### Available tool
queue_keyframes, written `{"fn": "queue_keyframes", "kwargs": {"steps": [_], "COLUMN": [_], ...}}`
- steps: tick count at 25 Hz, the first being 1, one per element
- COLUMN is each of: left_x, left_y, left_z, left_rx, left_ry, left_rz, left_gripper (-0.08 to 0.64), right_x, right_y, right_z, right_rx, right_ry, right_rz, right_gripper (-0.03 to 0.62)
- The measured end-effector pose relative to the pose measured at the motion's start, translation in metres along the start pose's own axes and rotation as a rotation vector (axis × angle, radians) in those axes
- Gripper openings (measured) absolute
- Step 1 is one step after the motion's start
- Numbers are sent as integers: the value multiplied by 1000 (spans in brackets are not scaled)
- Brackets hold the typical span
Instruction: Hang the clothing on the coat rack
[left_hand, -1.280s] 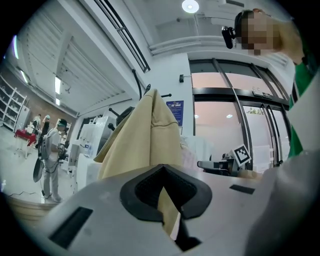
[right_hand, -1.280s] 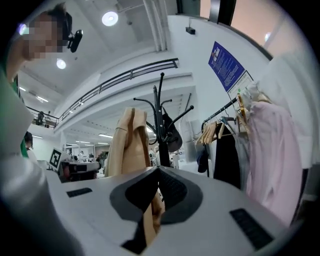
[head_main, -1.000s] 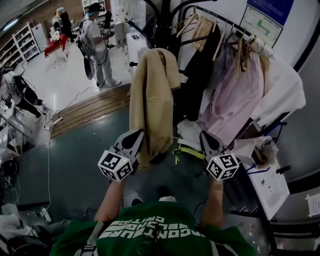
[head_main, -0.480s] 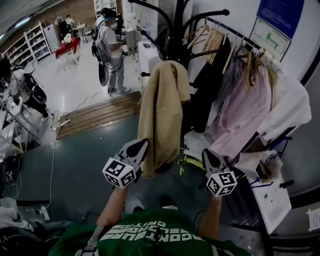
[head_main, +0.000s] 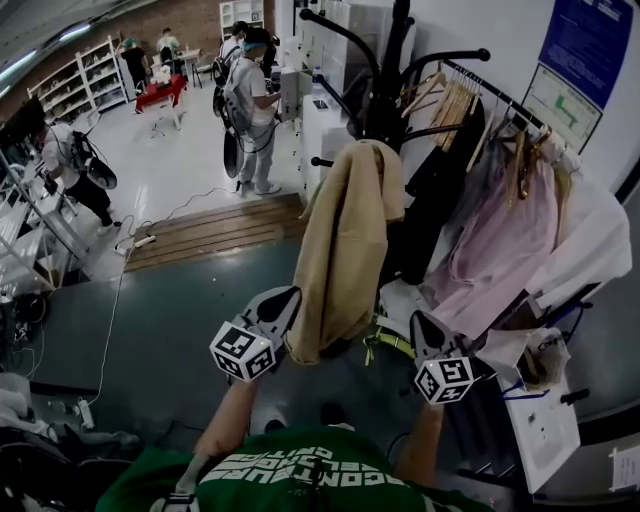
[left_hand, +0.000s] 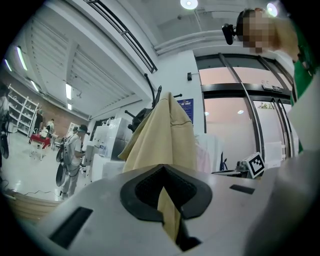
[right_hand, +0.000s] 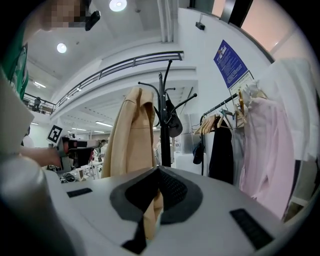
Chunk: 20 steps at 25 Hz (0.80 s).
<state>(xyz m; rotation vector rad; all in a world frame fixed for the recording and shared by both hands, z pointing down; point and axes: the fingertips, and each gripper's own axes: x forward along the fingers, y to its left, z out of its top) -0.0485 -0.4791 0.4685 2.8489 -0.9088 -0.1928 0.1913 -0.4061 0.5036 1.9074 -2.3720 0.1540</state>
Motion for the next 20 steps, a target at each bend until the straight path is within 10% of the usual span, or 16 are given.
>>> {"fn": "queue_keyframes", "kwargs": {"steps": [20], "left_x": [-19], "left_y": [19], "left_z": [3], "left_rx": [-18], "left_ry": [-27], "left_rz": [74], "left_gripper": [5], "right_x": [14], "right_y": [15], "right_z": [1], "right_rx": [-34], "right_ry": [6], "right_rz": [32], "right_gripper": [8]}}
